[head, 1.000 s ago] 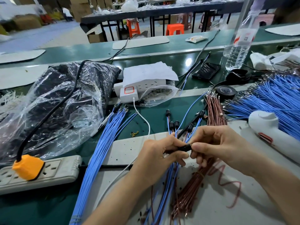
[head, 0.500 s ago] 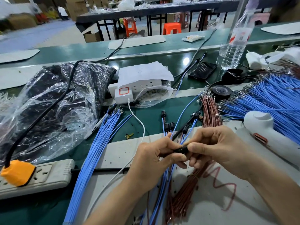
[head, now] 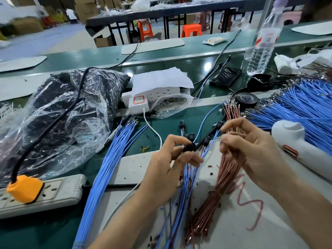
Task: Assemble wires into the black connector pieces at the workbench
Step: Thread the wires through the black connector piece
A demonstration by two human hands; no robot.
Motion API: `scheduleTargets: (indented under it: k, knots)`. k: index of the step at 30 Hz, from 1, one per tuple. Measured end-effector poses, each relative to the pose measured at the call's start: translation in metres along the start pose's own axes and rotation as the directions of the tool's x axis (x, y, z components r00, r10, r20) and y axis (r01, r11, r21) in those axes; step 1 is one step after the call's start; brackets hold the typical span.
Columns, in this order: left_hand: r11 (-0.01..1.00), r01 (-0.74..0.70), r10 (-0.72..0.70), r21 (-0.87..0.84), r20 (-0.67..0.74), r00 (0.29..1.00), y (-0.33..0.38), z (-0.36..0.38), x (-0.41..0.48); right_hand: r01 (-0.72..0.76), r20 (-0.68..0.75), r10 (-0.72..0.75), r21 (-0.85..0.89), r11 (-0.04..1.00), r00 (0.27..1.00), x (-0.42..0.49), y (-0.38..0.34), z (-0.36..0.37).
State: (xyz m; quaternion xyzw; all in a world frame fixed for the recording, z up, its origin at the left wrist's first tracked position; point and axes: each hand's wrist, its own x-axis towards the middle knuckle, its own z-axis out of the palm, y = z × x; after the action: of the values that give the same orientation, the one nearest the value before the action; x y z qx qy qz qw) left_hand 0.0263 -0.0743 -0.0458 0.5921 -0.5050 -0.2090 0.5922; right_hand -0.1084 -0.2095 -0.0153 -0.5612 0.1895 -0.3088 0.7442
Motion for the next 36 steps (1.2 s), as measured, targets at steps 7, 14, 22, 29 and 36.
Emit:
scheduleTargets:
  k: [7, 14, 22, 29, 36]
  knots:
    - [0.998, 0.018, -0.016, -0.060, 0.037, 0.999, 0.002, 0.003, 0.000, 0.063, 0.132, -0.062, 0.001, 0.998, 0.989, -0.007, 0.008, 0.010]
    - [0.999, -0.016, 0.019, -0.039, 0.083, 0.996, 0.002, 0.005, 0.000, 0.134, 0.130, -0.123, -0.075, 0.988, 0.984, -0.014, 0.008, 0.019]
    - [0.980, -0.118, 0.106, 0.161, 0.078, 0.991, 0.003, 0.003, -0.001, 0.184, 0.077, -0.175, -0.139, 0.973, 0.982, -0.015, 0.011, 0.024]
    - [0.926, -0.107, 0.096, 0.363, 0.049, 0.994, 0.008, 0.001, 0.000, 0.167, 0.080, -0.153, -0.218, 0.962, 0.985, -0.012, 0.015, 0.020]
    - [0.930, -0.101, 0.092, 0.353, 0.042, 0.995, 0.006, -0.001, 0.000, -0.091, 0.125, 0.115, -0.182, 0.979, 0.985, -0.006, 0.007, 0.011]
